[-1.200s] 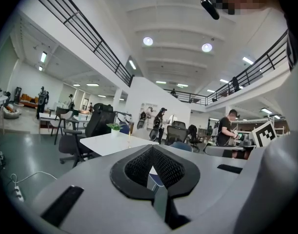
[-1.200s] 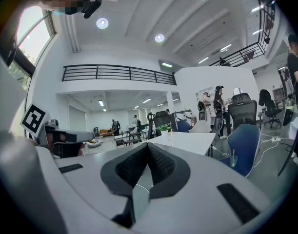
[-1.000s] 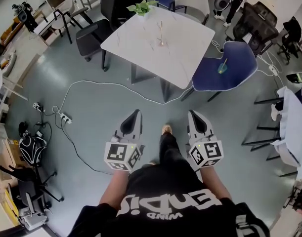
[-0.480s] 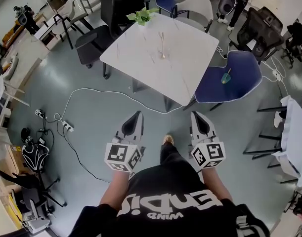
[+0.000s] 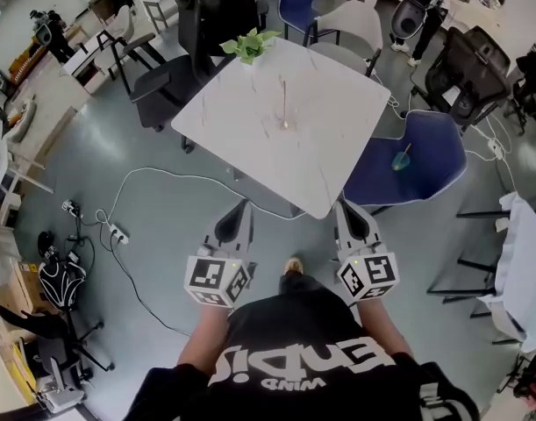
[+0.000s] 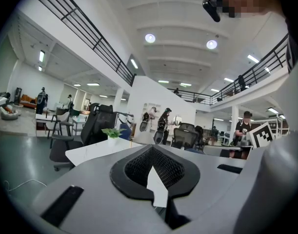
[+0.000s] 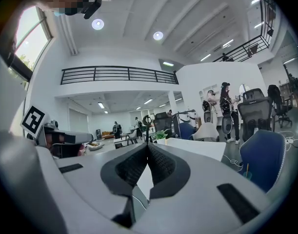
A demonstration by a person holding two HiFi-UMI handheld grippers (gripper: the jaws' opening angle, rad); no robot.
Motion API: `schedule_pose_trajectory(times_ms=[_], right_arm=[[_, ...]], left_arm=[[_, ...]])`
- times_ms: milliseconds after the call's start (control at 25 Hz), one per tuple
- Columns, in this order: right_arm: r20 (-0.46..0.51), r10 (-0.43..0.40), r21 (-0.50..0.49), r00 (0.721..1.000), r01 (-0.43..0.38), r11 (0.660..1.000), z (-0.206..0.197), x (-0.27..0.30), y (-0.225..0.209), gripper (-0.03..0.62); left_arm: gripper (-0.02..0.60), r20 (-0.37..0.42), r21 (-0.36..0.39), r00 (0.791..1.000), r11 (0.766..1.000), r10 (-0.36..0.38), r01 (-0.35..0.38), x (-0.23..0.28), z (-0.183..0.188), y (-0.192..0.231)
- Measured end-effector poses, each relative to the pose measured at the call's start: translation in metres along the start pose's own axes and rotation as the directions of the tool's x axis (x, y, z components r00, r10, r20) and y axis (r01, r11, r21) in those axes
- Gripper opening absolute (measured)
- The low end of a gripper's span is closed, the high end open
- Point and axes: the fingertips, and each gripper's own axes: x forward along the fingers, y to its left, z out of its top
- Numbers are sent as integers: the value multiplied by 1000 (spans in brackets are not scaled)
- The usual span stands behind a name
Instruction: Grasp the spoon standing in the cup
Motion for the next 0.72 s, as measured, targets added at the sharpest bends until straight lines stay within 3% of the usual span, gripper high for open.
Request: schedule_pose_trajectory(times_ms=[360, 720], right_arm=[[-7, 74, -2, 997, -74, 997, 6, 46, -39, 12], [-20, 124, 15, 992, -124, 992, 1, 81, -42, 12]], left_arm=[[14, 15, -10, 998, 998, 67, -67, 45, 7, 2], [14, 4, -6, 995, 995, 102, -102, 64, 9, 18]])
